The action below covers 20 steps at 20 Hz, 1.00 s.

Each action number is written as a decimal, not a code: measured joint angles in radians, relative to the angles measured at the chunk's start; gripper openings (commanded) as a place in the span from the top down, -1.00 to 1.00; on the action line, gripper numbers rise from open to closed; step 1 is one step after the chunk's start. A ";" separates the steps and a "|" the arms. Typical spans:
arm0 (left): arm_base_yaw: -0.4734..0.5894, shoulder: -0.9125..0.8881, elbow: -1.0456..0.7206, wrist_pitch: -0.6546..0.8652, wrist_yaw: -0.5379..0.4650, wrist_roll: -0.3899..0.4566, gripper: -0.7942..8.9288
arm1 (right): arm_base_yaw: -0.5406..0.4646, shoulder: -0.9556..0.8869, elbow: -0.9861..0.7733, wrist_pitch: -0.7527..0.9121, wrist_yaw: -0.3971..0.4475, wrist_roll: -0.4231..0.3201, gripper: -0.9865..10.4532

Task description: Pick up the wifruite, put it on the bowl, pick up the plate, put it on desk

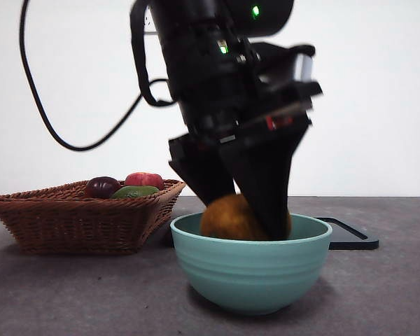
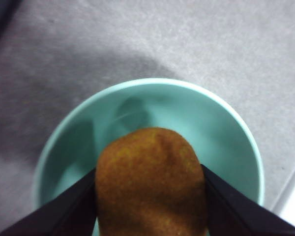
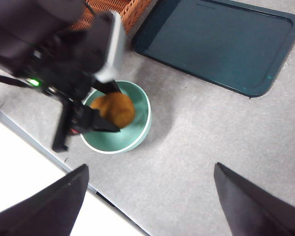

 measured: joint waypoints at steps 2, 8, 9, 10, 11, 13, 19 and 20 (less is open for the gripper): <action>-0.005 0.024 0.000 0.002 0.000 0.001 0.47 | 0.000 0.000 0.000 0.000 0.000 0.000 0.11; -0.009 0.056 0.000 0.012 0.000 0.006 0.17 | 0.000 0.000 0.000 0.000 0.000 0.000 0.11; -0.009 0.056 0.000 0.012 0.000 0.006 0.13 | 0.000 0.000 0.000 0.000 0.000 0.000 0.11; -0.010 0.056 0.000 0.013 0.000 0.007 0.13 | 0.000 0.000 0.000 0.000 0.000 0.000 0.11; -0.010 0.056 0.000 0.016 0.000 0.007 0.13 | 0.000 0.000 0.000 0.000 0.000 0.000 0.11; -0.010 0.056 0.000 0.018 0.000 0.007 0.13 | 0.000 0.000 0.000 0.000 0.000 0.000 0.11; -0.010 0.047 0.000 0.018 0.000 0.006 0.13 | 0.000 0.000 0.000 0.000 0.000 0.000 0.11; -0.010 0.029 0.000 0.020 0.000 0.006 0.13 | 0.000 0.000 0.000 0.000 0.000 0.000 0.11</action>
